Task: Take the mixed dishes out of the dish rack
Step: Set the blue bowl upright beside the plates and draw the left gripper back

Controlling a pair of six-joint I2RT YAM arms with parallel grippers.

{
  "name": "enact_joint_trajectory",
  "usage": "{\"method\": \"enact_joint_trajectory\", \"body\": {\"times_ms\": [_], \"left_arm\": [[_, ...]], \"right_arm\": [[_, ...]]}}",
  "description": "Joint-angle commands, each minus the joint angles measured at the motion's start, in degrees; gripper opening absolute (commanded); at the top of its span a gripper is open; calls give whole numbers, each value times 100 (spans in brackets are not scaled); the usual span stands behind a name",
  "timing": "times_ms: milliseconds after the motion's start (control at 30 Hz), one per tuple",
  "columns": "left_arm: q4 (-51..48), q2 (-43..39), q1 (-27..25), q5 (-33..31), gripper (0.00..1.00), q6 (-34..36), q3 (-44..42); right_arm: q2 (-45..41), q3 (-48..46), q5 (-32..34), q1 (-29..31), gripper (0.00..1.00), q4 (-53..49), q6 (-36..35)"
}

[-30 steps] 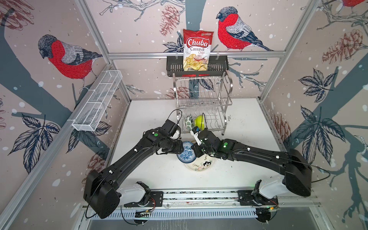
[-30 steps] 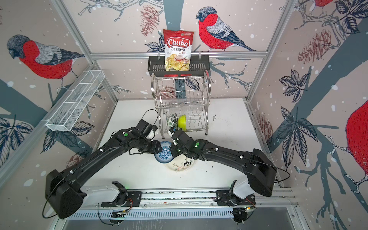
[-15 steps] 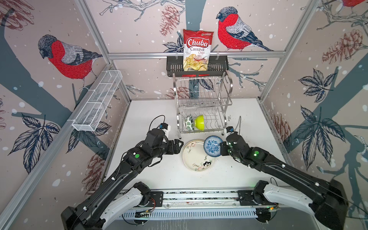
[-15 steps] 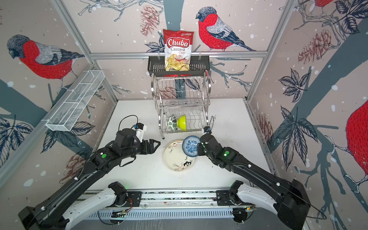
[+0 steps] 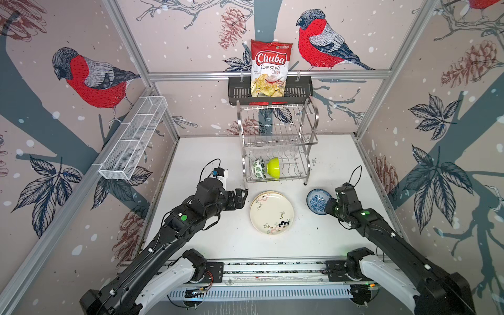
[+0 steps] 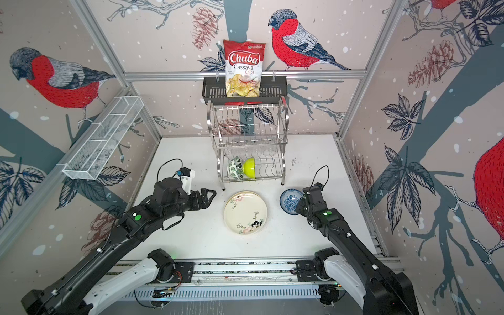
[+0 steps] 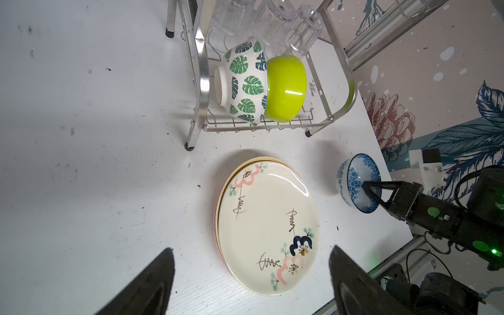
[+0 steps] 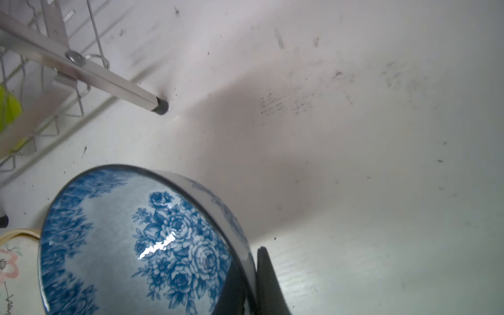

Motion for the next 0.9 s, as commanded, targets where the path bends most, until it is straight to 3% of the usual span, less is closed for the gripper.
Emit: {"method": "enact_joint_trajectory", "body": {"times_ms": [0, 300, 867], "left_arm": [[-35, -53, 5, -186, 88, -57, 14], [-71, -71, 1, -208, 88, -82, -4], [-53, -3, 9, -214, 89, -76, -66]], "right_arm": [[209, -62, -333, -17, 0, 457, 153], [404, -232, -303, -180, 0, 663, 214], [577, -331, -300, -205, 19, 761, 230]]}}
